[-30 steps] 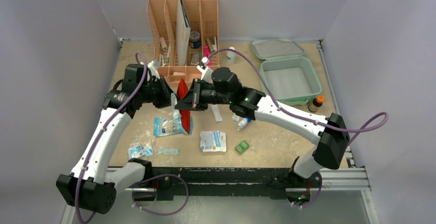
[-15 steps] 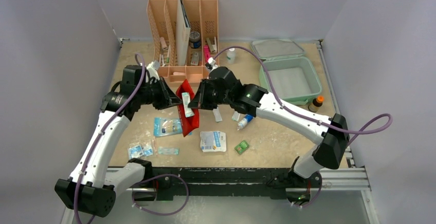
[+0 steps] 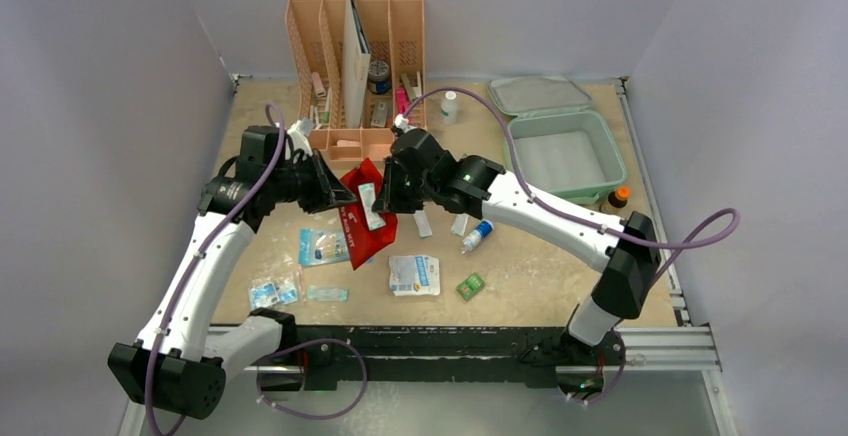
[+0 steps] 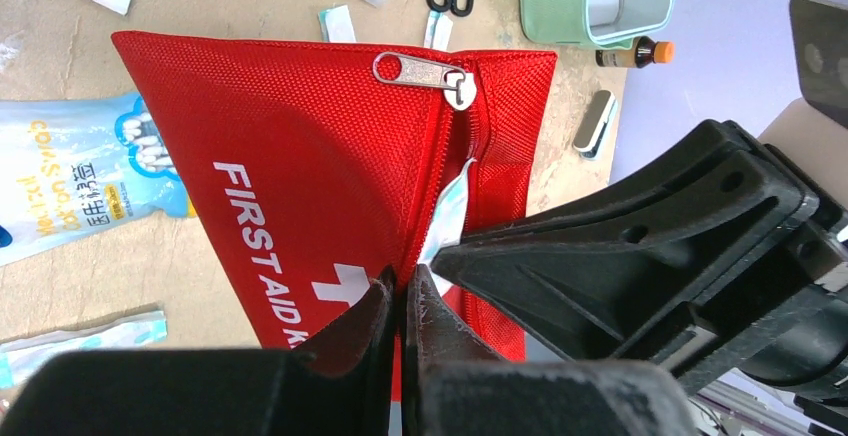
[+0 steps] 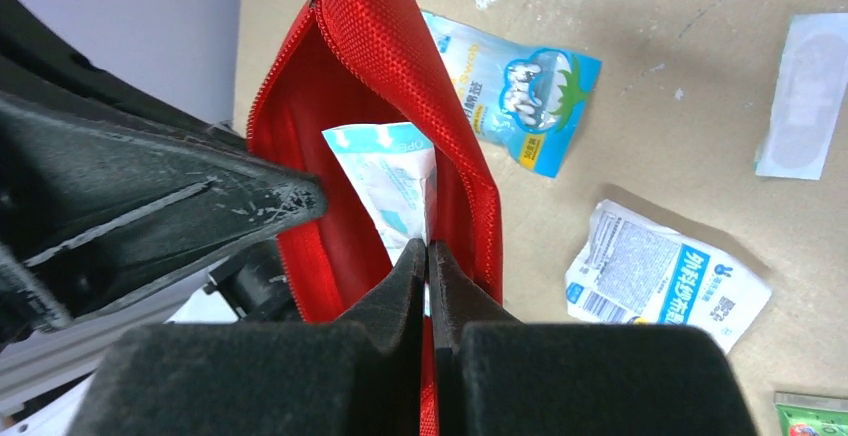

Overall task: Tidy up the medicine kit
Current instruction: Place the medical item at the medicine pouch.

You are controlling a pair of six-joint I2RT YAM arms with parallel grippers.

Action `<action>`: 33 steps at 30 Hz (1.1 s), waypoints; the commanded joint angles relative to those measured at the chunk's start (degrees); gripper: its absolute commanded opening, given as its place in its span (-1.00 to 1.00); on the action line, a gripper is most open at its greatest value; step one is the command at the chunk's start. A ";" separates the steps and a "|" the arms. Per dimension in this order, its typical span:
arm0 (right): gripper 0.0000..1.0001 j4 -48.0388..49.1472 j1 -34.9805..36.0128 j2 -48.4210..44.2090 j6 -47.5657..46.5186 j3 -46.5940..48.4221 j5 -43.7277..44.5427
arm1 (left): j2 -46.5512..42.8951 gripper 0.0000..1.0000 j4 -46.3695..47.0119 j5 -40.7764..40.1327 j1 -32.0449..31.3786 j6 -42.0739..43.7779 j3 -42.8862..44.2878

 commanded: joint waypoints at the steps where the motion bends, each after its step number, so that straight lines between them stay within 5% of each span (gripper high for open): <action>1: -0.90 -5.57 1.02 1.34 -1.49 5.06 2.35 | 0.34 -1.00 1.68 1.57 -0.25 0.52 0.91; 10: -0.44 -3.44 1.22 -1.14 -1.70 3.80 0.24 | 0.46 -1.00 1.81 -0.61 -0.25 1.64 0.06; 20: -0.46 -1.89 1.25 -7.00 -3.07 0.50 -5.32 | 0.89 -1.00 1.18 -5.76 -0.25 3.44 -0.73; 33: -0.30 -9.50 -6.06 -15.96 -10.55 -9.03 10.61 | 0.43 -1.00 -1.01 -9.58 -0.25 5.97 -0.38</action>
